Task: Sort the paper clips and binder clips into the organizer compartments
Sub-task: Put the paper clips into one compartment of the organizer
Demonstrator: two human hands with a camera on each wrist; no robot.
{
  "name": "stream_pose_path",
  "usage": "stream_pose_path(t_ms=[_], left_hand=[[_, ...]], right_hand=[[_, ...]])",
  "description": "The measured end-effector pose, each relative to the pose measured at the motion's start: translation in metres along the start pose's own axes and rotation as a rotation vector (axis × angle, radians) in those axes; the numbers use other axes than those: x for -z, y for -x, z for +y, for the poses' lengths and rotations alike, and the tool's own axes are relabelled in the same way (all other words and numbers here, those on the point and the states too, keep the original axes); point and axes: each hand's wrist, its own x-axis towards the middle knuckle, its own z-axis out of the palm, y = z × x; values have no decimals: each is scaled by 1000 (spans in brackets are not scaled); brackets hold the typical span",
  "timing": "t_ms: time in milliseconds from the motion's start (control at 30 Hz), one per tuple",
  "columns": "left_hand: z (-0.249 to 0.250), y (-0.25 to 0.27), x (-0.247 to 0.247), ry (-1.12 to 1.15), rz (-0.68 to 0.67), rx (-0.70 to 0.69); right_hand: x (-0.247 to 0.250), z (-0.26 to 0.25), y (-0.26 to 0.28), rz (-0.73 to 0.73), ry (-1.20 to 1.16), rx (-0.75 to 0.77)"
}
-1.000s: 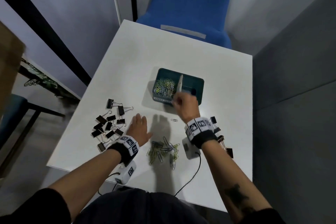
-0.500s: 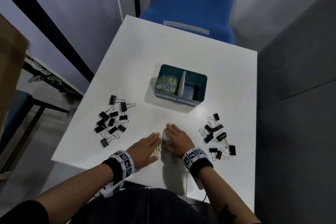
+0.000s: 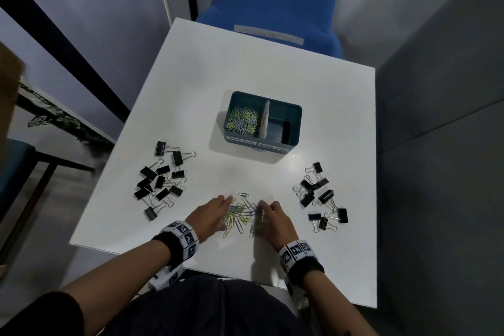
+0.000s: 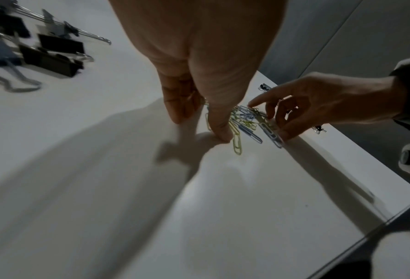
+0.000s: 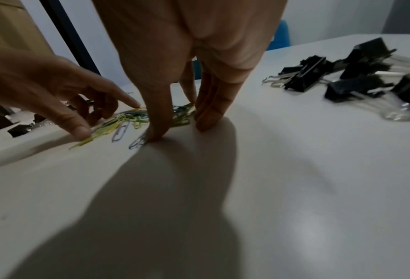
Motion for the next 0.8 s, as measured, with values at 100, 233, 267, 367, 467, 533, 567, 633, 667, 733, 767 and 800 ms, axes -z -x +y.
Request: stream_pose_path(t_ms=[100,233,267,367,467,533,567,633,667,733,767,800], left_hand=[[12,-12,-1,10,44,-50],[12,-14,6,36,56,-12],[11,-12,8,27,60,13],[6,-4,5,-39,43,56],[6,-5,-1,-102,-2,63],[11,-10,-1,-120,-15,39],[16,-13,1,-122,-23,22],[23,-19,7,-105,-40,-1],[26,-21,9,-89,-39,-5],[27,-25,11,-66,-20,-12],[26,-25,10,-56,-6,-18],[25,-26,9,-45,10,-26]], right_hand=[[-3,-16,-9,67,-69,4],[1,-20,-14,114,-110,-21],[3,-17,-14,111,-77,-30],[3,-10,-13,42,36,-58],[-2,-11,-17,-4,173,-5],[-7,-15,-20,14,223,32],[-10,-18,-22,38,217,42],[-15,-22,-23,67,173,59],[-16,-25,-23,68,147,66],[-16,-30,-20,70,129,75],[-15,-32,-19,78,126,74],[-14,-32,-18,92,119,69]])
